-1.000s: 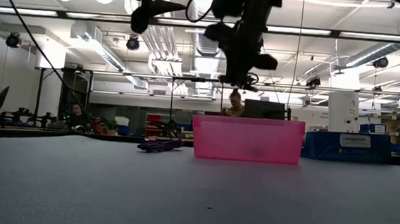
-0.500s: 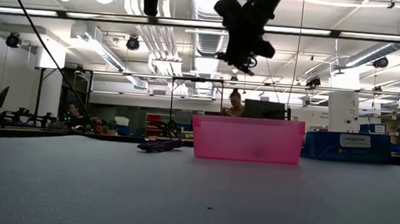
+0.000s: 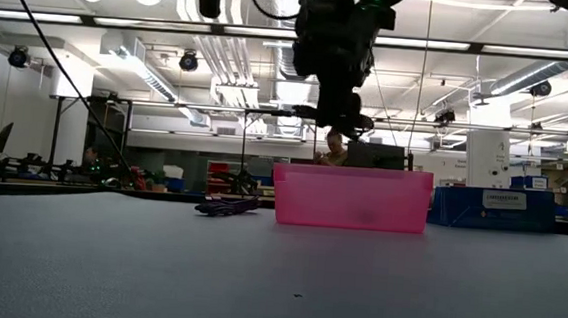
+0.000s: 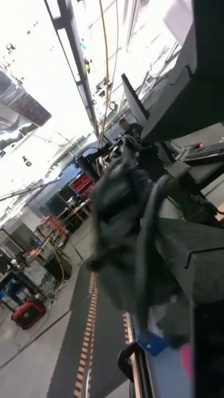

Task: Pick and place USB-C Cables
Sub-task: Put the black USB cable into the red bin

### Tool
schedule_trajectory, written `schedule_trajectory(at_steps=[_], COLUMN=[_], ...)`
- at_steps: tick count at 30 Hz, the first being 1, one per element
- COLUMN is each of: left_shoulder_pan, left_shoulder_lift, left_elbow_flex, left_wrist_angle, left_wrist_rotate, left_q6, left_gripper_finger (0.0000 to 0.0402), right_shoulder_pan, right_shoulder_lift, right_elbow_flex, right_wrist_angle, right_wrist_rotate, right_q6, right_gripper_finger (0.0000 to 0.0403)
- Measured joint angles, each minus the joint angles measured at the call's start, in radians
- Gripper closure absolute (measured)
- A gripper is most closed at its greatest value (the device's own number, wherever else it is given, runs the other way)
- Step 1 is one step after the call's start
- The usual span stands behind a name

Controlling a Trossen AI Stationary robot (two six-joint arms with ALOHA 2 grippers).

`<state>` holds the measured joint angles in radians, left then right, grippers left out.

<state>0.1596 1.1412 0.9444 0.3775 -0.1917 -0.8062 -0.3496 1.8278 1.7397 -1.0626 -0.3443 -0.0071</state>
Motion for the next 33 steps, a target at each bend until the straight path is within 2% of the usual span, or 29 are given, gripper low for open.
schedule_trajectory(at_steps=[4, 6, 10, 21, 33], left_shoulder_pan=[0.011, 0.011, 0.011, 0.011, 0.011], left_shoulder_lift=[0.000, 0.000, 0.000, -0.003, -0.042], left_elbow_flex=[-0.001, -0.001, -0.003, -0.008, -0.009], left_wrist_angle=[-0.004, -0.011, -0.017, -0.127, -0.165], left_wrist_rotate=[0.001, 0.004, 0.009, 0.006, 0.002], left_q6=[0.011, 0.036, 0.056, 0.053, 0.073], left_gripper_finger=[0.0207, 0.0207, 0.0207, 0.0207, 0.0207], right_shoulder_pan=[0.065, 0.088, 0.106, 0.112, 0.114], right_shoulder_lift=[0.037, 0.056, 0.082, 0.180, 0.182], right_elbow_flex=[0.000, -0.002, -0.002, -0.002, -0.011], right_wrist_angle=[-0.045, -0.056, -0.047, -0.047, -0.012], right_wrist_rotate=[-0.001, 0.020, 0.076, 0.074, 0.074], right_q6=[-0.231, -0.280, -0.288, -0.260, -0.247], right_gripper_finger=[0.0372, 0.0372, 0.0372, 0.0372, 0.0373])
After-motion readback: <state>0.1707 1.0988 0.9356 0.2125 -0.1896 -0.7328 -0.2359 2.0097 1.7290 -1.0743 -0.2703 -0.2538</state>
